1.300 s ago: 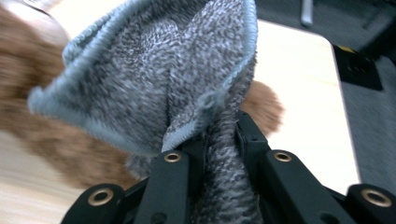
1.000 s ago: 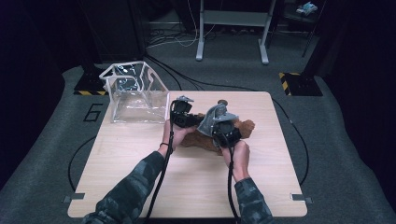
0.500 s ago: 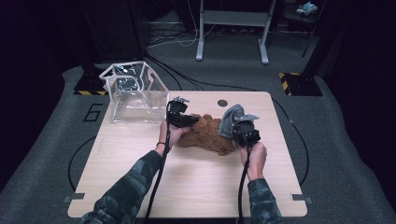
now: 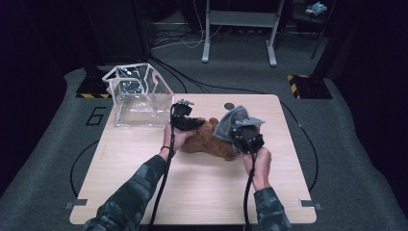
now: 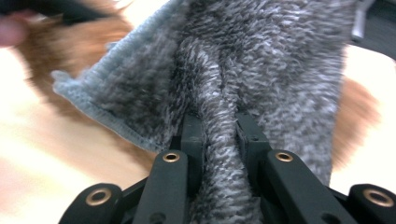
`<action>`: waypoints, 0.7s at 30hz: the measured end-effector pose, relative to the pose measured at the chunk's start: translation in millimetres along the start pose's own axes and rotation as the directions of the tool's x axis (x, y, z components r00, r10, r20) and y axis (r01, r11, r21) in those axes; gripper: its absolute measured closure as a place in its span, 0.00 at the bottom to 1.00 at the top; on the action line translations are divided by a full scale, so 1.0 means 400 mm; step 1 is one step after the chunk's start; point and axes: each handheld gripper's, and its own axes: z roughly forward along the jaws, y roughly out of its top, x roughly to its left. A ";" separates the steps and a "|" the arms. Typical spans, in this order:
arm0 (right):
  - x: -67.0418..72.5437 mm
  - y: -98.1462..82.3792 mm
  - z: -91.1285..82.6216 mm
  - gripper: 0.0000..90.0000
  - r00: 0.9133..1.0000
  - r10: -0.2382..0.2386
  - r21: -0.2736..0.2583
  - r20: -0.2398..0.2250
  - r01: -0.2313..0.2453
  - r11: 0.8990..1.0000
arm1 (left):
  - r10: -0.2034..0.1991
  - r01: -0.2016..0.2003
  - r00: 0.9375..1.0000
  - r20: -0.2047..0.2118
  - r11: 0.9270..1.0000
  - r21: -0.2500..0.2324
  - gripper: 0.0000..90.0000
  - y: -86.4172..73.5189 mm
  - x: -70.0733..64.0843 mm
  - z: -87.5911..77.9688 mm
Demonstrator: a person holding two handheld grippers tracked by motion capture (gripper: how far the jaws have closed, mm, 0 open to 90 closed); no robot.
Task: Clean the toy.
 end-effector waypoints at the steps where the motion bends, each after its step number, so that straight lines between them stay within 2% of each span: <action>1: 0.017 0.003 0.018 0.85 1.000 -0.016 0.015 -0.005 0.016 1.000 | -0.007 0.007 1.000 -0.008 1.000 -0.001 0.68 -0.001 0.001 -0.004; 2: 0.025 0.003 0.040 0.85 0.999 -0.033 0.029 0.006 0.033 0.999 | -0.005 0.005 1.000 -0.011 1.000 0.001 0.63 -0.003 0.004 -0.009; 3: 0.027 0.001 0.060 0.85 1.000 -0.028 0.053 0.014 0.027 0.998 | -0.020 0.020 1.000 -0.016 1.000 -0.011 0.59 -0.005 0.005 -0.013; 6: 0.011 -0.010 0.095 0.86 1.000 0.012 0.054 0.018 -0.013 0.998 | -0.009 0.008 1.000 -0.010 1.000 -0.021 0.51 -0.009 0.017 -0.038; 8: 0.004 -0.010 0.100 0.86 1.000 0.017 0.051 0.021 -0.018 0.999 | -0.012 0.012 1.000 -0.007 0.999 -0.033 0.46 -0.012 0.020 -0.053; 11: 0.001 -0.007 0.105 0.86 0.999 0.007 0.061 0.034 -0.009 0.998 | 0.006 -0.006 1.000 -0.010 0.999 -0.040 0.41 -0.018 0.023 -0.072; 17: -0.008 -0.007 0.118 0.86 0.999 0.011 0.069 0.045 -0.015 0.997 | 0.015 -0.016 1.000 -0.016 0.999 -0.043 0.37 -0.035 0.033 -0.093; 21: -0.016 -0.008 0.120 0.86 0.999 0.011 0.074 0.047 -0.014 0.997 | 0.032 -0.033 0.999 -0.041 0.999 -0.040 0.34 -0.039 0.043 -0.109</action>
